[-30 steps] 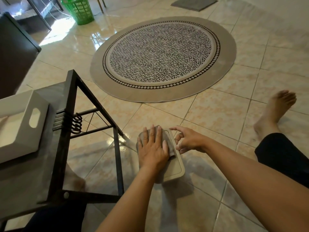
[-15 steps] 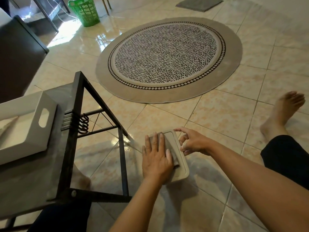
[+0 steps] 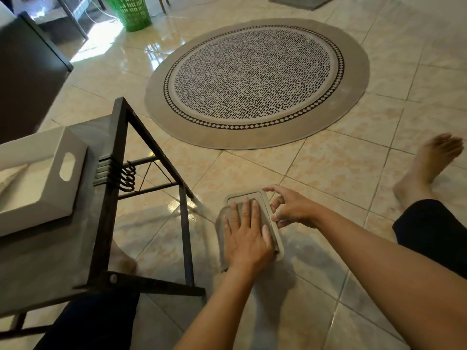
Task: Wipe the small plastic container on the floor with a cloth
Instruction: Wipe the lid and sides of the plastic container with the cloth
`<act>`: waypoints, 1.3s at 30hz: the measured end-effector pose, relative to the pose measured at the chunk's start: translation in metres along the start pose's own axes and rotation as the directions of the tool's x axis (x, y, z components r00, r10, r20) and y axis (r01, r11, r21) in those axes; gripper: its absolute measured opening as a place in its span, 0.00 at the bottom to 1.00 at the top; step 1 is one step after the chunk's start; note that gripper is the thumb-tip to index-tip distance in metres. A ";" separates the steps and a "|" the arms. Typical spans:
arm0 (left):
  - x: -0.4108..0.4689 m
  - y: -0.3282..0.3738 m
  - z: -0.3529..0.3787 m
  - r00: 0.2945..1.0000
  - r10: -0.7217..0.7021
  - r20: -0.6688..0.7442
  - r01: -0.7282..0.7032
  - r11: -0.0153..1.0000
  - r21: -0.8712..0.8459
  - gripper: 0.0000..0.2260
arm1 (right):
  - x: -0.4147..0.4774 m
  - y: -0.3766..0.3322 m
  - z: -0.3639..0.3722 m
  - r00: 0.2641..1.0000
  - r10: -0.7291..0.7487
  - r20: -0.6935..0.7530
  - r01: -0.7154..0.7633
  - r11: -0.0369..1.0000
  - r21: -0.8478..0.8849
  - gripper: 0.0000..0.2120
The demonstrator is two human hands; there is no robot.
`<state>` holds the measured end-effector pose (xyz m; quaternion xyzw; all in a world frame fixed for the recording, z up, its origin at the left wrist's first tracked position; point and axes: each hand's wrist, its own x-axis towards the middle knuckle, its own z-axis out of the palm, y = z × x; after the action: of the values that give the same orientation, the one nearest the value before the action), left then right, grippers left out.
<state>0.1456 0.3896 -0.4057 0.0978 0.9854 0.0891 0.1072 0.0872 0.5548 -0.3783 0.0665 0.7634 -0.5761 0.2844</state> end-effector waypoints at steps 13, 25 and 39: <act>-0.009 -0.030 0.007 0.972 0.235 -0.026 -0.232 0.969 0.081 0.31 | -0.002 0.004 0.001 1.000 0.003 0.001 -0.003 0.999 0.039 0.39; -0.016 -0.007 0.008 0.989 0.139 -0.056 -0.135 0.988 0.074 0.30 | -0.005 0.004 0.002 1.000 0.006 -0.015 -0.006 0.999 0.047 0.39; -0.010 -0.020 0.010 0.971 0.223 -0.084 -0.213 0.971 0.110 0.30 | -0.004 0.009 0.003 0.998 0.002 0.058 -0.005 0.999 0.045 0.41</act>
<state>0.1542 0.3696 -0.4173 0.2065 0.9759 0.0556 0.0445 0.0953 0.5561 -0.3843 0.0577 0.7415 -0.5945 0.3058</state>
